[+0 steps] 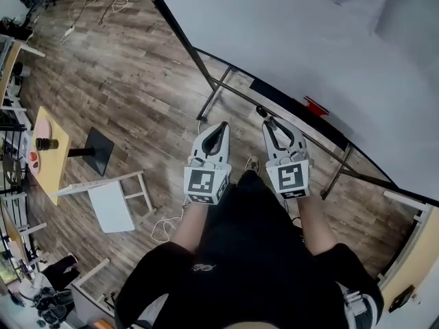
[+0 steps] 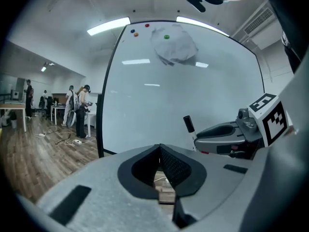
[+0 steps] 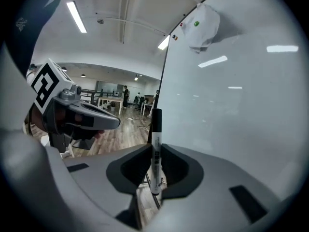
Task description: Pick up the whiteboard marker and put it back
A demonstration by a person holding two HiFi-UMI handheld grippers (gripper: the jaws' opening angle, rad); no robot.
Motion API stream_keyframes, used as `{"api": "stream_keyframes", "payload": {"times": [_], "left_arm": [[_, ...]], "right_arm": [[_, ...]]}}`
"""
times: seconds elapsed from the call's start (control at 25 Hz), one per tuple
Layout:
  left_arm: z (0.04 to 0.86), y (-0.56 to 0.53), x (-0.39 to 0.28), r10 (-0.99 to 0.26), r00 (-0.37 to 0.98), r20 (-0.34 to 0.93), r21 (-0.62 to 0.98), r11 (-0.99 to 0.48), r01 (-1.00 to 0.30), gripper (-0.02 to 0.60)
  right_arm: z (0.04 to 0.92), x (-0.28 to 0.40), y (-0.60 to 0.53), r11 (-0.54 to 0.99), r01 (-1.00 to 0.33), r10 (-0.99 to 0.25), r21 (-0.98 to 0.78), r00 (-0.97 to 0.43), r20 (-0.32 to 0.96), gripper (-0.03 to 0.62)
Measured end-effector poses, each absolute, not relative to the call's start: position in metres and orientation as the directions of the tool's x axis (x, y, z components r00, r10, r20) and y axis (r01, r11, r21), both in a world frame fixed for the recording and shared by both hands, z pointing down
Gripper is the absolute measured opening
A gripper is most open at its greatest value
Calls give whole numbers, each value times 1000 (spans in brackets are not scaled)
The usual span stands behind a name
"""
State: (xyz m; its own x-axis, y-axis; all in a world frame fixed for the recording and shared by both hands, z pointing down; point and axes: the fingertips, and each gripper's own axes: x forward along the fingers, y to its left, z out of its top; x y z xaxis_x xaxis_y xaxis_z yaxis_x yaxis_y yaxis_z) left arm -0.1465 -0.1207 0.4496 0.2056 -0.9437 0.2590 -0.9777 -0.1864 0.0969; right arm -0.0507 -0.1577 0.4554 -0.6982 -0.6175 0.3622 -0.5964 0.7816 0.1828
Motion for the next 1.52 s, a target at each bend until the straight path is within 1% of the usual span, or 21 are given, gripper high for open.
{"api": "stream_keyframes", "payload": {"times": [0.12,0.36,0.52,0.72,0.84,0.96,1.12,1.2,1.36,1.52], "left_arm": [[460,-133,-153,-929,237,282,108,-215,-971,6],[482,-164,-175,-903,310,297,164,-272,-948,6],[498,-189,-188,-858,410,311,190,-366,-911,6],[519,-199,-208,-785,523,333,212,-478,-853,6],[532,-210,-226,-768,546,336,246,-488,-838,6],[540,-211,-239,-743,578,337,273,-510,-816,6],[546,-217,-251,-706,615,351,258,-558,-788,6],[551,-219,-261,-703,615,356,275,-550,-788,6],[568,-228,-276,-704,593,390,300,-512,-805,6],[577,-238,-275,-698,589,408,305,-504,-808,6]], "right_arm": [[469,-52,-172,774,-609,-619,175,-668,414,54],[492,-74,-192,776,-578,-612,253,-591,525,54],[516,-83,-208,755,-522,-638,396,-446,628,55],[544,-97,-222,769,-436,-617,468,-311,723,55],[555,-108,-232,766,-440,-608,469,-258,751,55],[567,-115,-236,765,-397,-609,508,-190,770,55],[587,-116,-247,777,-348,-592,525,-119,797,55],[595,-113,-250,783,-325,-584,531,-86,807,55],[604,-109,-257,786,-338,-568,518,-63,821,55],[627,-99,-264,804,-291,-546,518,-16,838,55]]}}
